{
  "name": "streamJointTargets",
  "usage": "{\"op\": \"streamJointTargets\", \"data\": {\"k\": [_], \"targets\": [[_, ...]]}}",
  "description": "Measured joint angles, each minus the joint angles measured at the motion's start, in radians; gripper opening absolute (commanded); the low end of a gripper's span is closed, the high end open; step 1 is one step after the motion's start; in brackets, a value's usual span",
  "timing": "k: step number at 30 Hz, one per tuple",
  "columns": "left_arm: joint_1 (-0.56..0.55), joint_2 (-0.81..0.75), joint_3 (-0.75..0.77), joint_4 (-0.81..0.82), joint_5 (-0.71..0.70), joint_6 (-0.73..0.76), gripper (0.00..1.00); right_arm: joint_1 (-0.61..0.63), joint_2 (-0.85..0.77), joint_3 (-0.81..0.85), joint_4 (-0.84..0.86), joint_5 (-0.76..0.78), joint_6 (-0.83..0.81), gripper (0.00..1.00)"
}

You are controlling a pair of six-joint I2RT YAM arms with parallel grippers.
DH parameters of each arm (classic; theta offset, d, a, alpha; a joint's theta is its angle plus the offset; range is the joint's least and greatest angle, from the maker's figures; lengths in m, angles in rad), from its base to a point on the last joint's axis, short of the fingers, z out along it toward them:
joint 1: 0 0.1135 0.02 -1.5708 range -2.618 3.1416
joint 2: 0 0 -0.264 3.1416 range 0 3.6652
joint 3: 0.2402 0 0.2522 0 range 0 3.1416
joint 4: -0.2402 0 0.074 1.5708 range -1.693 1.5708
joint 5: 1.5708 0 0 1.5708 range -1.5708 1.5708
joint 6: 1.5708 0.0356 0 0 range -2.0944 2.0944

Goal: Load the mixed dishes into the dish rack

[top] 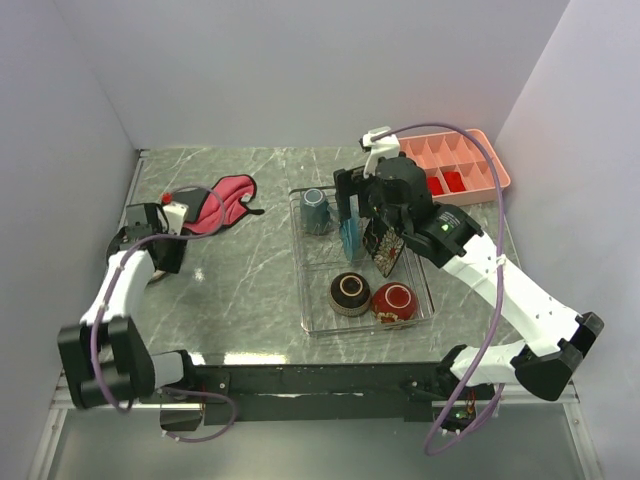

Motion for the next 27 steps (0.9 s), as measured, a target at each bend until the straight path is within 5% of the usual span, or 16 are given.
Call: {"op": "streamJointTargets", "data": {"k": [8,21,24,27], "targets": [[0.005,0.21,0.005,0.051,0.024,-0.004,0.62,0.003,0.008,0.004,0.008,-0.1,0.025,1.0],[-0.024,0.227,-0.143,0.332,-0.054,0.068,0.38,0.032,0.089,0.039,0.018,-0.138,0.072,1.0],[-0.037,0.225,-0.174,0.406,-0.073,0.088,0.12,0.047,0.14,0.076,0.019,-0.14,0.08,1.0],[-0.061,0.215,-0.221,0.49,-0.108,0.146,0.01,0.056,0.169,0.089,0.019,-0.134,0.084,1.0]]}}
